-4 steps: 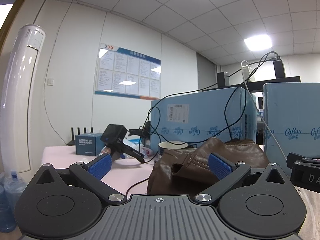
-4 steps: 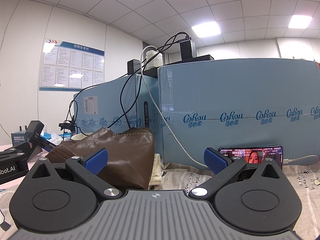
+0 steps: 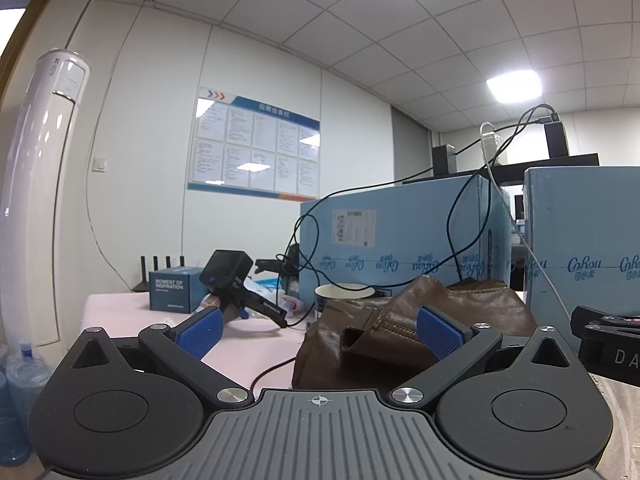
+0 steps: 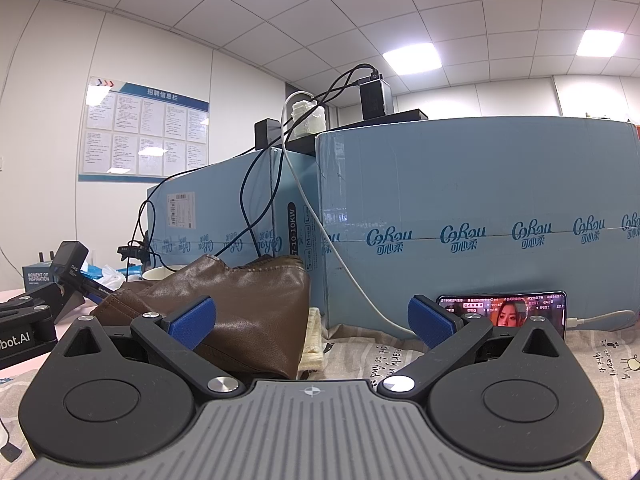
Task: Fold clothes
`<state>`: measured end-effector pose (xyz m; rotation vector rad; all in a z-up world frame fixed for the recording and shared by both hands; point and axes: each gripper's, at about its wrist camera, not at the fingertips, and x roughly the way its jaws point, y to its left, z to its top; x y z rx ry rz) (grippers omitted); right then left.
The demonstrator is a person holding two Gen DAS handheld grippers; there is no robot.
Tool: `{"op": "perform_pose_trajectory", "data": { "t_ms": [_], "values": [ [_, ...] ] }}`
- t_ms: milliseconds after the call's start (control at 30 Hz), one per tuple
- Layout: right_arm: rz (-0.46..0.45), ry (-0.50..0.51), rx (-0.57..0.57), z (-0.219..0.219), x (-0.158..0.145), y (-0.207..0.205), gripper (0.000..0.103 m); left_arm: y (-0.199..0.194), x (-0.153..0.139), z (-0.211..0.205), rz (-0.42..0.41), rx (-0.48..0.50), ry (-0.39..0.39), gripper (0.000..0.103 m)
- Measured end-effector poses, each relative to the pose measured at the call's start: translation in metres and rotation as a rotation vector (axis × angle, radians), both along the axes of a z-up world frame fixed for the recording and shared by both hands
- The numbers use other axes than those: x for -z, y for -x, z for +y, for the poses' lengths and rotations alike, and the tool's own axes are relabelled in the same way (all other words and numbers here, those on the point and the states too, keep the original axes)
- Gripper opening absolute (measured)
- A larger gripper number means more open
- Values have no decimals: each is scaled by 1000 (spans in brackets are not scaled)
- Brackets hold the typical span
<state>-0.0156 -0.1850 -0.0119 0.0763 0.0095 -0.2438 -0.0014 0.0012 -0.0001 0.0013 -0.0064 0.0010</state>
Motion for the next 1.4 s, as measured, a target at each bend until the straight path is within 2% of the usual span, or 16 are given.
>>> {"op": "perform_pose_trajectory", "data": {
  "t_ms": [1400],
  "values": [
    [1, 0, 0, 0, 0, 0, 103, -1, -2, -2, -8, 0, 1, 103]
  ]
}}
